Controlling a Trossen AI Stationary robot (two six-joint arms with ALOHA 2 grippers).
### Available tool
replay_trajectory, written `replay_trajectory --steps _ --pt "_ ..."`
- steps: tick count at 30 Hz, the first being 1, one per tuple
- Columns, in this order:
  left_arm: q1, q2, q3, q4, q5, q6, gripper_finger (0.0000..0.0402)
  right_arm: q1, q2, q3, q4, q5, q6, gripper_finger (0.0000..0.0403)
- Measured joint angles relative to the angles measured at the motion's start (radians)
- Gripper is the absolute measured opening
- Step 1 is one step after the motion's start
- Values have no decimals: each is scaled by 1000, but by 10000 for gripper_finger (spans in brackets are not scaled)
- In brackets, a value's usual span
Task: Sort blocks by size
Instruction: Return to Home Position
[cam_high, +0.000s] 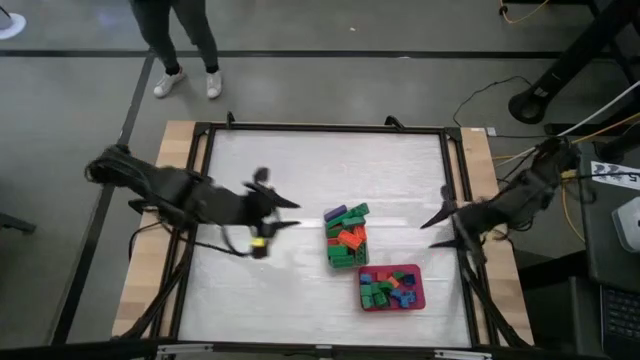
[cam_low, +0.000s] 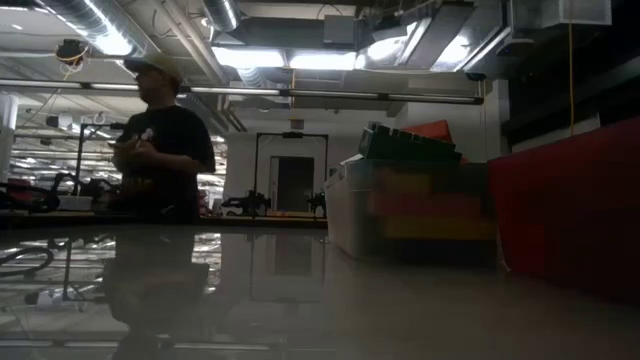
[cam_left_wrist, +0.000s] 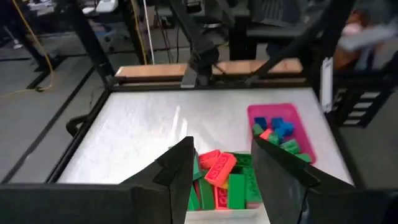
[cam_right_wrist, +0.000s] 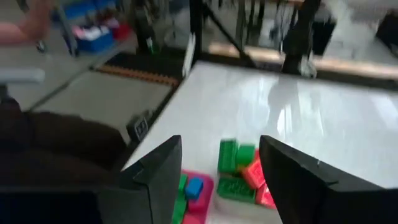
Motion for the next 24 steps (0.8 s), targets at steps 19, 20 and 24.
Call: replay_trajectory --steps 19,20,24 --pt "47 -354 -211 -53 1 211 148 0 -408 -208 151 49 -142 214" --pt "63 -363 -260 -26 1 210 148 0 -417 -237 180 49 -144 214" --pt "146 -425 -461 117 7 168 148 0 -454 -351 308 21 -119 214"
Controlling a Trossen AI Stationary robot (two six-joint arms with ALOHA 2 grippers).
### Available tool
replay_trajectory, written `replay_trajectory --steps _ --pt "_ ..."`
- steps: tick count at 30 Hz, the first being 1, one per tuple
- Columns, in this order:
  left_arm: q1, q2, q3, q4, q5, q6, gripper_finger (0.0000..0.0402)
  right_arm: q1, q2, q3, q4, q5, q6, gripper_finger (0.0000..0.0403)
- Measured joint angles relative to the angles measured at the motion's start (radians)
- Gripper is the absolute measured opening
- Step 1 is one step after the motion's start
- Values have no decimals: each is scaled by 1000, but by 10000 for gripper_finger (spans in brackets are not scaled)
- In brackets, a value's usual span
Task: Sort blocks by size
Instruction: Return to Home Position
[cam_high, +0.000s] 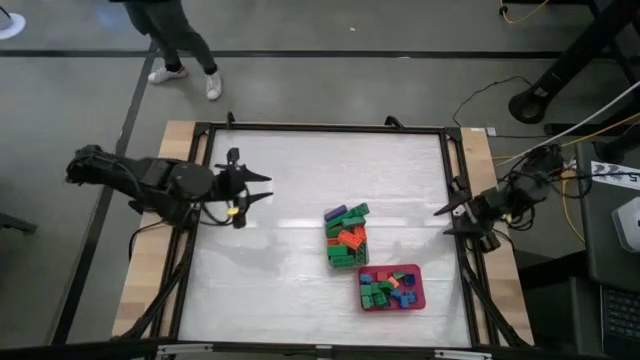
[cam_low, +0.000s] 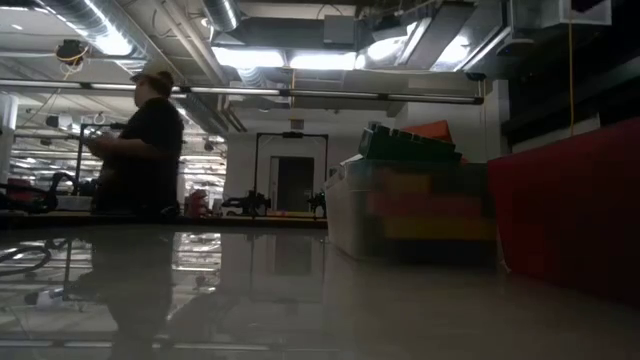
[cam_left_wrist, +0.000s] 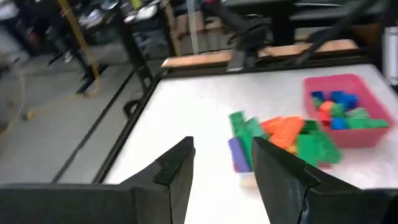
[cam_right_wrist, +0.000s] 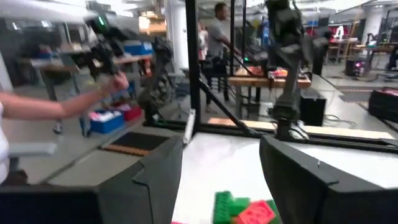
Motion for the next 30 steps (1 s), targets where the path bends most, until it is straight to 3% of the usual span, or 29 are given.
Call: replay_trajectory --steps 8,13,16,21,30 --pt "155 -244 -367 231 137 -161 148 0 -8 -189 188 -35 144 214" --pt "168 -408 -564 420 215 -169 148 0 -13 -255 303 -77 165 214" --pt "156 -493 -656 480 228 -190 148 0 -29 -264 337 -154 166 214" --pt "130 -608 -767 525 228 -218 148 0 -113 -264 313 -227 138 214" --pt "95 -753 -903 574 227 -232 148 0 -240 -264 145 -137 122 214"
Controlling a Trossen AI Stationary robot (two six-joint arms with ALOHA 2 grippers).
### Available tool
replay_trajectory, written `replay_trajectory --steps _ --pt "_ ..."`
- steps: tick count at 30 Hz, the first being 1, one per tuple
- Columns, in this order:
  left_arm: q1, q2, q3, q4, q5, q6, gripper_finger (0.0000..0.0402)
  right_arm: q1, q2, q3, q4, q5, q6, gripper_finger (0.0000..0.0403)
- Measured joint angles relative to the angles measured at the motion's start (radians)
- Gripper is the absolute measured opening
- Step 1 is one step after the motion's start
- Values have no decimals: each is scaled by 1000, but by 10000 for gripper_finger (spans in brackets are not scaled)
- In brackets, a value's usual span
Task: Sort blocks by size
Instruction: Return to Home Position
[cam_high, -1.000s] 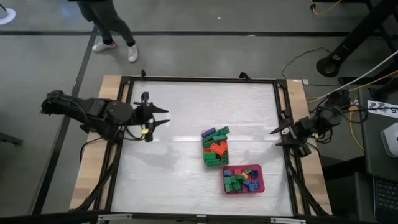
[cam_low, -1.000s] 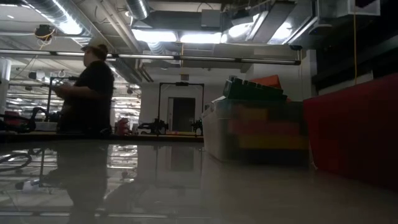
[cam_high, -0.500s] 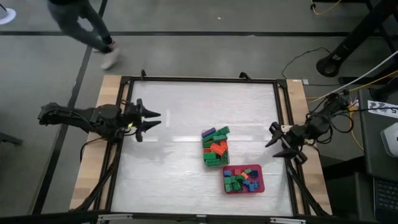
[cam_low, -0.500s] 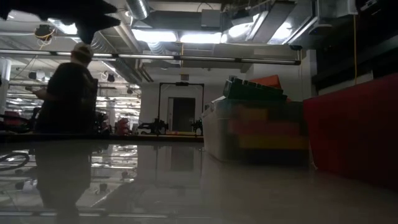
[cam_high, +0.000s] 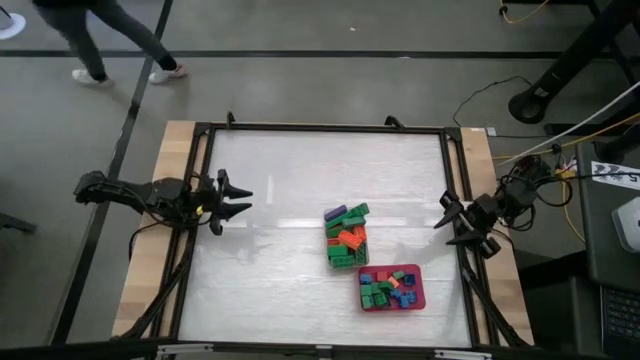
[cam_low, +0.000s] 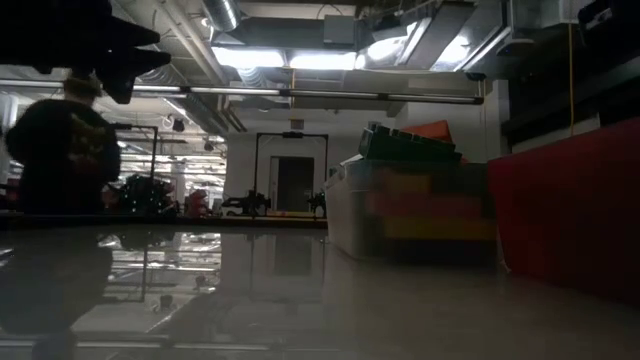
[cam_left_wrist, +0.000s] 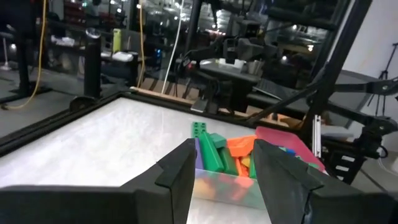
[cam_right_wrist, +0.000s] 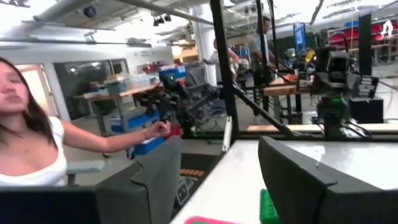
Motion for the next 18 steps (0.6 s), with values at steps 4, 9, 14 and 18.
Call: replay_trajectory --steps 4,9,14,18 --pt "-1 -48 -56 26 0 12 148 0 0 -39 24 -6 -2 214" --pt "-1 -95 -132 76 -1 24 148 0 0 -158 168 -5 9 214" --pt "-1 -118 -153 79 -2 40 148 0 0 -298 378 -1 16 214" --pt "0 -121 -153 77 -2 62 148 -17 7 -304 373 31 42 214"
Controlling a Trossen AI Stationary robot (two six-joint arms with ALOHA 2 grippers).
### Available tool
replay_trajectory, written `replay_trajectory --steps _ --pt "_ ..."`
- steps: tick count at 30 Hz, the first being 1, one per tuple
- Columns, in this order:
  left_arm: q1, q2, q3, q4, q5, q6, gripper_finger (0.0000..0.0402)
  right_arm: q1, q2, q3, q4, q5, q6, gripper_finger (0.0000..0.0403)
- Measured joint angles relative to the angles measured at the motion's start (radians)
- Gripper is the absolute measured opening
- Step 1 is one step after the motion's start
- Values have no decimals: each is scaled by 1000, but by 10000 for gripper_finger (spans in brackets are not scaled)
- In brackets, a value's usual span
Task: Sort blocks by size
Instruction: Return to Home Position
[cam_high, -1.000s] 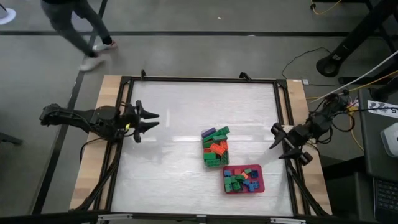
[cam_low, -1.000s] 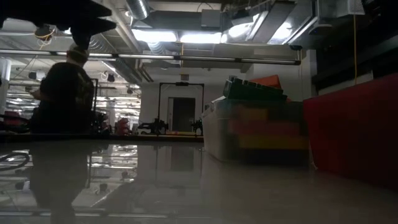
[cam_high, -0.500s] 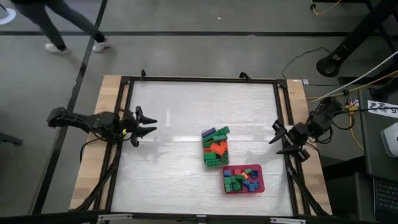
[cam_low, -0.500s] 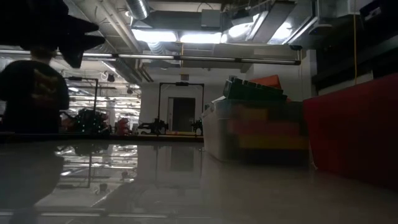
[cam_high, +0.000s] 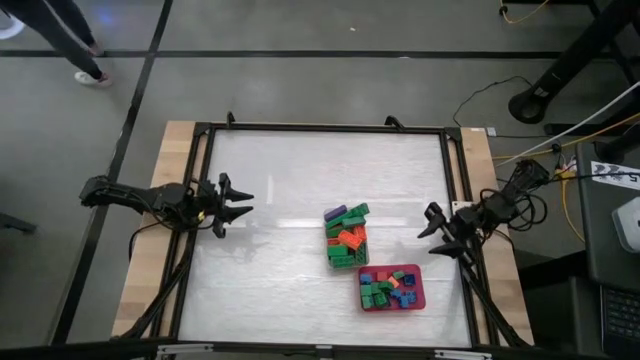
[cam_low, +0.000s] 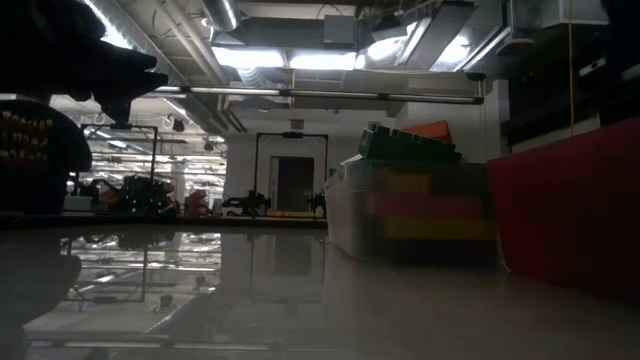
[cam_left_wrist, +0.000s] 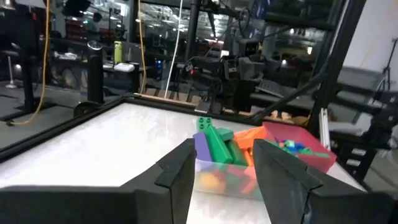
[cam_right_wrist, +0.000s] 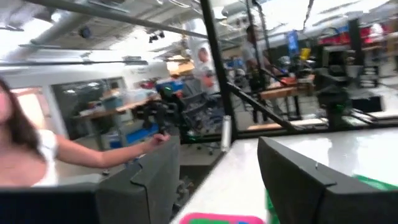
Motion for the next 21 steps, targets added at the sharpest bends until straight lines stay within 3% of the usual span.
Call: replay_trajectory --steps 6,16,21 --pt "0 0 0 -2 -2 45 148 -126 19 0 -2 -61 -4 214" --pt "1 0 0 -16 -2 87 148 -502 88 -2 -4 -596 -11 214" --pt "1 4 0 -71 0 38 148 -674 86 -2 -8 -822 -7 214"
